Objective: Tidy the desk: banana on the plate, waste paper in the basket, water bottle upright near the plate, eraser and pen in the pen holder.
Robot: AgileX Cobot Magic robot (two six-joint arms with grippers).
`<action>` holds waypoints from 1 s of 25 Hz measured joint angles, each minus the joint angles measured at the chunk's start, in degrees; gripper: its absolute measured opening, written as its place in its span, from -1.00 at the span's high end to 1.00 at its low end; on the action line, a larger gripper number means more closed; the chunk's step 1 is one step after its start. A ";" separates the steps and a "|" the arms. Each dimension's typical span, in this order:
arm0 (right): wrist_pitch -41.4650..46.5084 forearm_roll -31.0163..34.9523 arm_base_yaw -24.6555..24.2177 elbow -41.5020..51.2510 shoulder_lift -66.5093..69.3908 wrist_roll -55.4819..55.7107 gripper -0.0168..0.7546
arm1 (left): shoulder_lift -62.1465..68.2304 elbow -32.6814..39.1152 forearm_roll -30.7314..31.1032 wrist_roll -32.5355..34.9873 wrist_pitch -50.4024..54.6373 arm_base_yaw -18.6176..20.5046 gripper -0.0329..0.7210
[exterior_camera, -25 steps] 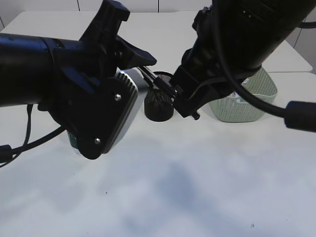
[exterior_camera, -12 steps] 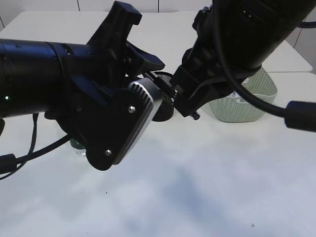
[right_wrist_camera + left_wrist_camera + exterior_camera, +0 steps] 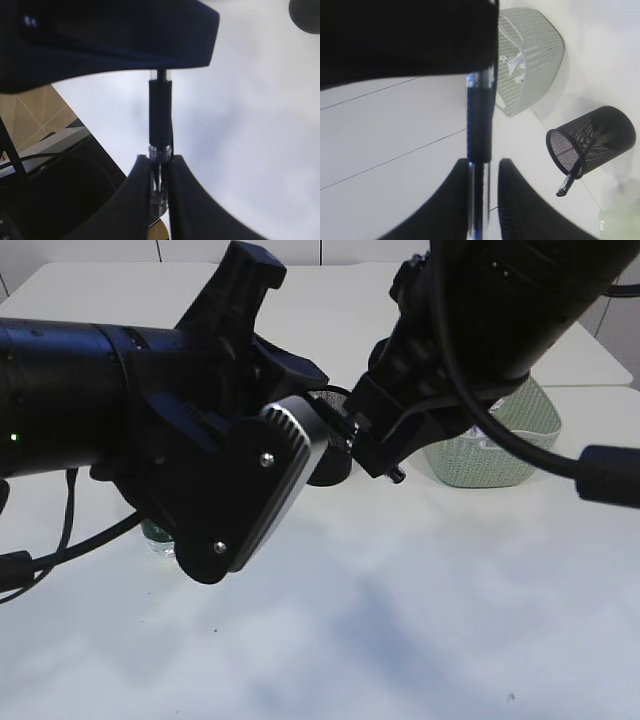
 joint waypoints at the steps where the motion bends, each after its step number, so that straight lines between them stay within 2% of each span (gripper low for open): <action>1: 0.00 0.00 0.00 0.00 0.00 0.00 0.84 | 0.00 -0.03 0.00 -0.10 0.00 0.00 0.62; 4: 0.00 0.00 0.00 0.00 0.00 0.00 0.84 | 0.00 -0.35 0.00 -0.10 0.00 0.00 0.82; 17: -0.11 -1.87 0.00 0.00 0.00 -0.10 0.82 | 0.00 -0.32 -0.19 -0.30 0.00 0.00 0.83; 20: -0.11 -2.37 0.12 0.00 0.00 0.04 0.64 | 0.00 -0.32 -0.22 -0.43 0.00 0.00 0.83; 25: -0.11 -4.15 0.12 0.00 0.00 0.99 -0.11 | 0.00 -0.32 -0.32 -0.43 0.00 0.00 0.83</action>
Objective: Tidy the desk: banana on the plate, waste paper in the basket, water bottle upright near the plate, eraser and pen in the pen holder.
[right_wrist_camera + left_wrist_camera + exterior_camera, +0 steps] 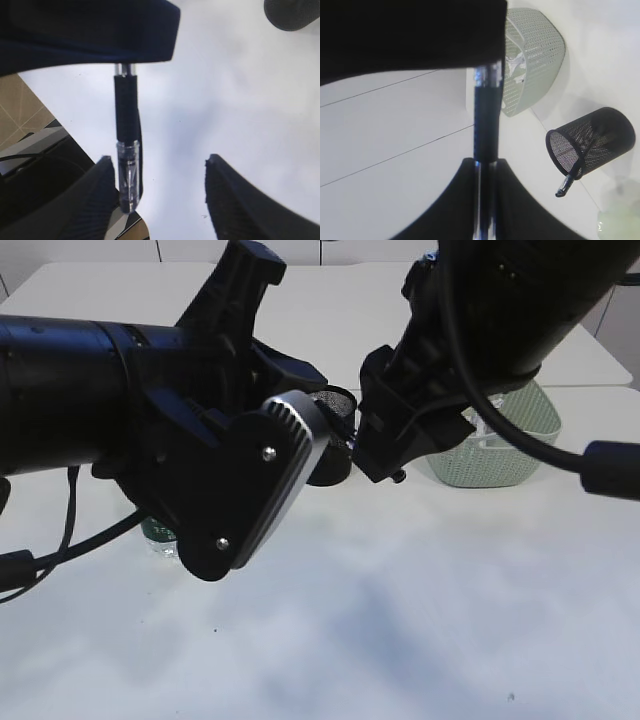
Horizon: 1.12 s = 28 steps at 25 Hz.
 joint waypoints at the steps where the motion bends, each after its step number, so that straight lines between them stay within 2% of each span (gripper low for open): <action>1: 0.00 -0.37 0.00 0.00 0.00 0.14 -0.24 | 0.00 0.00 0.00 0.00 0.00 0.00 0.83; 4: 0.00 -0.38 0.00 0.00 0.00 0.01 -0.46 | 0.00 0.00 0.00 0.00 0.00 0.00 0.83; 7: 0.00 -0.38 0.00 0.00 -0.41 -1.14 -0.52 | 0.00 0.00 0.00 0.00 0.00 0.00 0.83; 18: 0.10 0.14 0.00 0.00 -8.64 -2.88 -0.55 | 0.00 0.00 -0.21 -0.58 1.30 0.00 0.83; 23: 0.10 -1.38 -0.11 5.03 -13.32 -0.30 -0.55 | 0.00 0.00 -1.28 -0.68 1.42 0.00 0.83; 26: 0.10 -3.04 -2.27 10.03 -16.12 2.43 -0.54 | 0.00 0.00 -2.21 -0.68 1.42 0.00 0.83; 28: 0.10 -3.63 -5.70 13.05 -17.17 3.29 -0.51 | 0.00 0.00 -2.46 -0.68 1.42 0.00 0.83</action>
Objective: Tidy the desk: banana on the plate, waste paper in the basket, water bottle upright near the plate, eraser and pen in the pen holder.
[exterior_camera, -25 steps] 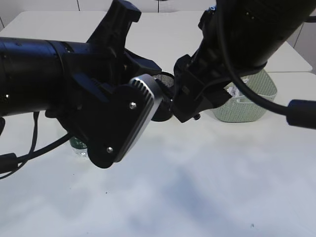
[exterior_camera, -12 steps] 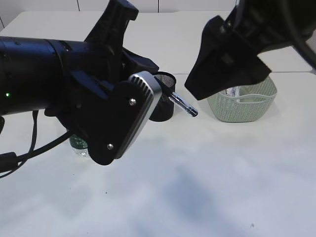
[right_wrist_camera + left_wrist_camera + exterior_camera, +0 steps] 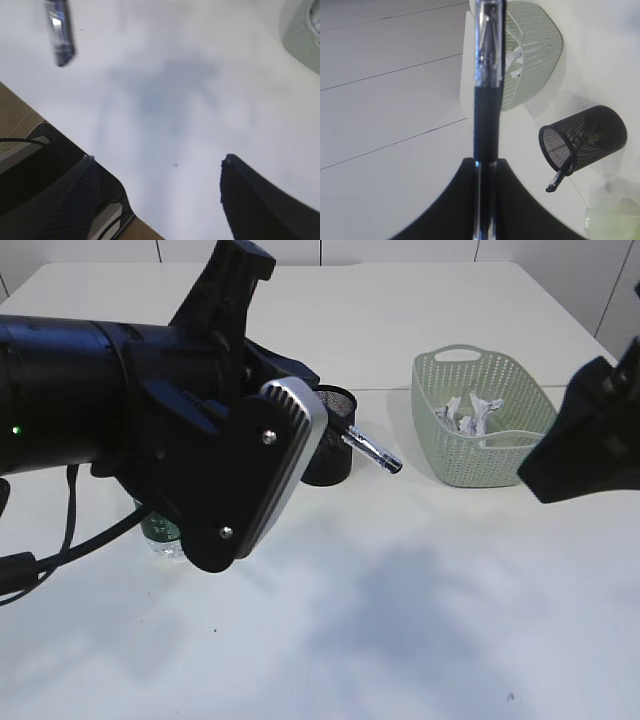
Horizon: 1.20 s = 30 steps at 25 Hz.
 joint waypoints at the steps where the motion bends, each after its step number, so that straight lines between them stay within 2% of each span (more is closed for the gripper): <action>1: 0.00 -0.15 -1.83 0.96 -0.11 0.07 -0.50 | 0.00 0.00 -0.15 0.00 0.00 0.00 0.83; 5: -2.04 -0.60 -10.56 3.35 -0.21 0.12 -0.47 | 0.00 0.00 -2.26 0.00 0.00 0.00 0.83; 8: -3.56 -0.89 -14.18 3.72 -0.21 0.21 -0.46 | 0.00 0.00 -3.37 -0.11 -0.11 0.00 0.83; 11: -4.59 -0.89 -15.24 3.72 0.15 0.21 -0.46 | 0.58 0.00 -5.91 -0.23 -0.79 0.00 0.83; 16: -8.29 -0.51 -16.35 4.99 1.64 0.81 -0.44 | 1.89 0.00 -14.22 -0.48 -1.71 0.00 0.83; 19: -9.83 -0.15 -18.83 6.77 2.18 0.94 -0.44 | 2.67 0.00 -18.68 -3.19 -3.05 0.00 0.83; 24: -11.11 -0.02 -24.79 9.48 2.18 0.60 -0.44 | 4.45 -1.10 -23.63 -11.39 -5.28 1.34 0.83; 30: -12.85 1.15 -25.89 9.91 2.18 0.37 -0.43 | 7.19 -4.02 -31.22 -15.29 -10.48 3.68 0.83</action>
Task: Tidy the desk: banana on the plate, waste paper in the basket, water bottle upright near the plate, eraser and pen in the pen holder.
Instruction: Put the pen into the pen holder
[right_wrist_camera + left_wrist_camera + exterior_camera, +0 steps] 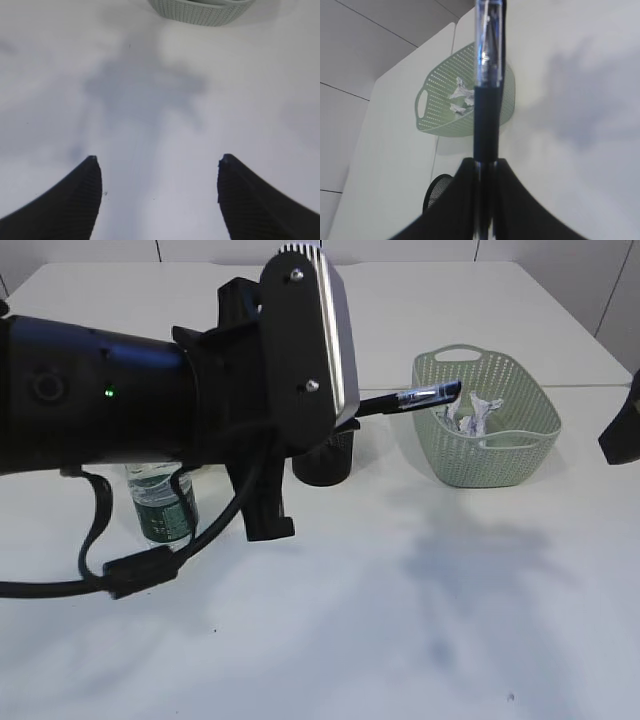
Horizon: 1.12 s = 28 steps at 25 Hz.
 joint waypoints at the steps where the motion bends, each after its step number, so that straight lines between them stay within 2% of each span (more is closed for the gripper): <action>1: -0.18 0.01 0.00 0.00 0.00 0.00 -0.43 | 0.48 -0.47 -1.55 -0.08 -0.62 0.44 0.83; 6: -0.80 0.01 0.00 0.00 0.00 0.00 -0.43 | 3.57 -3.47 -10.50 -0.21 -4.35 3.10 0.83; 14: -0.91 0.01 0.00 0.00 0.00 -0.07 -0.43 | 8.44 -7.95 -29.22 -0.41 -12.82 7.36 0.83; 28: -1.36 0.01 0.00 0.00 0.00 -0.22 -0.43 | 21.10 -9.24 -44.39 -0.15 -37.25 10.98 0.83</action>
